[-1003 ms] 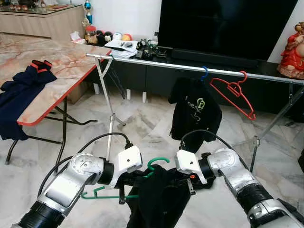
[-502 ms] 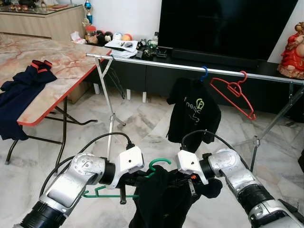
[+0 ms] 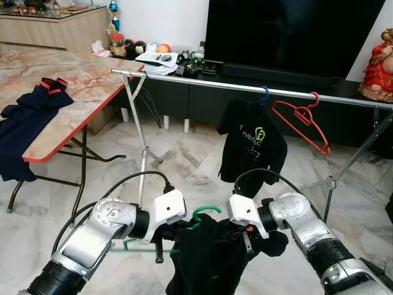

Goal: Hang hanger

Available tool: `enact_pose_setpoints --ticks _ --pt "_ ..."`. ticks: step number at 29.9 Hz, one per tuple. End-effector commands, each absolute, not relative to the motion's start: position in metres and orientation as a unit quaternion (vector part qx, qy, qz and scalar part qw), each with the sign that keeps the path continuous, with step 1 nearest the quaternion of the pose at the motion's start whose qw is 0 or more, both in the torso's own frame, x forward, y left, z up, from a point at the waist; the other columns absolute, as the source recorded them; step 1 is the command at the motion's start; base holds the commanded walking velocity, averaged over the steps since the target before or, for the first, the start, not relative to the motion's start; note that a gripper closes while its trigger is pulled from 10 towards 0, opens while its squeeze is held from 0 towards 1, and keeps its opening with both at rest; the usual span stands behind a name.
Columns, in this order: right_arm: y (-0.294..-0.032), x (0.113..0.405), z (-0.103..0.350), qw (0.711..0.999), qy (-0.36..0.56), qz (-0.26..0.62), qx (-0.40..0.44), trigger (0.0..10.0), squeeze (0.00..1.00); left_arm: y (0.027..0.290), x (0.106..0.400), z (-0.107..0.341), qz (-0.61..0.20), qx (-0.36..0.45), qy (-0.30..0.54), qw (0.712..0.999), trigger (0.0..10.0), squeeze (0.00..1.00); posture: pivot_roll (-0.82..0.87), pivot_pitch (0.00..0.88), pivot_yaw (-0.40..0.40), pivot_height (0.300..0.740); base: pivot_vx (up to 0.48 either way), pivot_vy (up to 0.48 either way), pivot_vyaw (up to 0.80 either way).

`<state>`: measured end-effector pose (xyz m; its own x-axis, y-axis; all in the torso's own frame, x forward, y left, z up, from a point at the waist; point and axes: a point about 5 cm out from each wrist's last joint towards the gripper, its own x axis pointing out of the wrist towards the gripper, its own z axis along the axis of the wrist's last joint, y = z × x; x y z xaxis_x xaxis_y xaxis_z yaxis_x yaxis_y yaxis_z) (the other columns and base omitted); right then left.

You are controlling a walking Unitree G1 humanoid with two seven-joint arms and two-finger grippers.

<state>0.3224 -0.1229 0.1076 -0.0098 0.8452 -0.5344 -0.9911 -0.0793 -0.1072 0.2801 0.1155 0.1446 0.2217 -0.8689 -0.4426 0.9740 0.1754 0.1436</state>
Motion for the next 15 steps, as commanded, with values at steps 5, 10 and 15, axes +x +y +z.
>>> enact_pose_setpoints --ticks 5,10,15 --pt "-0.134 0.318 0.095 0.658 0.183 0.684 -0.257 0.0 0.0 0.12 0.286 0.159 -0.599 0.216 0.106 0.764 10.0 1.0 0.14 0.002 -0.068 0.74 0.0 0.0 0.0" --pt "-0.145 0.317 0.091 0.663 0.199 0.672 -0.262 0.0 0.0 0.127 0.285 0.159 -0.598 0.218 0.116 0.763 10.0 1.0 0.14 0.002 -0.068 0.74 0.0 0.0 0.0" --pt "-0.154 0.316 0.086 0.675 0.212 0.652 -0.271 0.0 0.0 0.14 0.286 0.161 -0.581 0.222 0.121 0.774 10.0 1.0 0.14 0.007 -0.066 0.74 0.0 0.0 0.0"
